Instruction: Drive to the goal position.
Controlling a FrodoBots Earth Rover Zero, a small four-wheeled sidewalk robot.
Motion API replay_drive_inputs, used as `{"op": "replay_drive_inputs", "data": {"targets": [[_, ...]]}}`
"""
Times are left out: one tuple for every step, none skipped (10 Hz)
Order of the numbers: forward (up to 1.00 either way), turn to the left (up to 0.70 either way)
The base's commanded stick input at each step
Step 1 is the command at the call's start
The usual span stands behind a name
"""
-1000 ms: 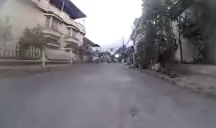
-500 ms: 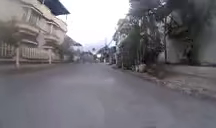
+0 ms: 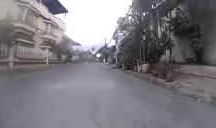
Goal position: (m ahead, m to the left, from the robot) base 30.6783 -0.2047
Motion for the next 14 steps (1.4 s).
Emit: {"op": "replay_drive_inputs", "data": {"targets": [[1.00, 0.00], [1.00, 0.00], [1.00, 0.00], [1.00, 0.00], [1.00, 0.06], [1.00, 0.25], [1.00, 0.31], [1.00, 0.00], [1.00, 0.00], [1.00, 0.00], [1.00, 0.00], [1.00, 0.00], [1.00, 0.00], [1.00, 0.00]]}}
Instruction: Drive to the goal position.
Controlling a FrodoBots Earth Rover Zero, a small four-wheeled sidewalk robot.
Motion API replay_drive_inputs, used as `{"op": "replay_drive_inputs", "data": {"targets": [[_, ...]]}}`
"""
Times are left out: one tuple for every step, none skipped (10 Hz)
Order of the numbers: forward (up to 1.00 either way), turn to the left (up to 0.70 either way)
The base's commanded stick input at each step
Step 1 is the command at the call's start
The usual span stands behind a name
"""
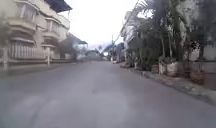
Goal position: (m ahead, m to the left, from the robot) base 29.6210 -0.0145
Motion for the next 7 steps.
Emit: {"op": "replay_drive_inputs", "data": {"targets": [[1.00, 0.00], [1.00, 0.00], [1.00, 0.00], [1.00, 0.00], [1.00, 0.00], [1.00, 0.00], [1.00, 0.00]]}}
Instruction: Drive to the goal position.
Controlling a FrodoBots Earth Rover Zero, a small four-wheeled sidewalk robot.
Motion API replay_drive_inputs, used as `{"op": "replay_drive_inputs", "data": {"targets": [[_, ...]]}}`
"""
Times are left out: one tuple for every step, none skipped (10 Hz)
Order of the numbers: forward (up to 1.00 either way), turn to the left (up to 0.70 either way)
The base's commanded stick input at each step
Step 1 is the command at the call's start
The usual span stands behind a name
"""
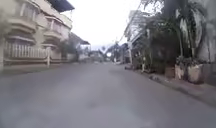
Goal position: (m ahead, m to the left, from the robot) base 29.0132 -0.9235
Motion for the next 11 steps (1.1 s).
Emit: {"op": "replay_drive_inputs", "data": {"targets": [[1.00, 0.00], [1.00, 0.00], [1.00, 0.00], [1.00, 0.00], [1.00, 0.00], [1.00, 0.00], [1.00, 0.00], [1.00, 0.00], [1.00, 0.00], [1.00, 0.00], [1.00, 0.00]]}}
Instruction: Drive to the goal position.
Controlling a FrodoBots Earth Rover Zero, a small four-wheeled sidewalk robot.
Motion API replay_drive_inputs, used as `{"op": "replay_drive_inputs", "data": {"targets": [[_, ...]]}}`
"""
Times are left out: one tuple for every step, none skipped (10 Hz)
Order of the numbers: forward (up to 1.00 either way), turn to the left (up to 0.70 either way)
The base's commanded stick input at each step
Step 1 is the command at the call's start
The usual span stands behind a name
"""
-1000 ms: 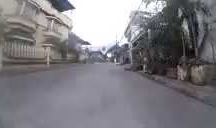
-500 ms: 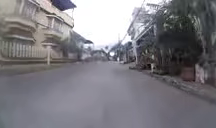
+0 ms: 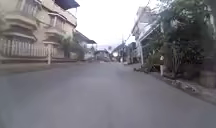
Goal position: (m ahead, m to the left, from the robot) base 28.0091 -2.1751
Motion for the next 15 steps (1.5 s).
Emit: {"op": "replay_drive_inputs", "data": {"targets": [[1.00, 0.00], [1.00, 0.00], [1.00, 0.00], [1.00, 0.00], [1.00, 0.00], [1.00, 0.00], [1.00, 0.00], [1.00, 0.00], [1.00, 0.00], [1.00, 0.00], [1.00, 0.00], [1.00, 0.00], [1.00, 0.00], [1.00, 0.00], [1.00, 0.00]]}}
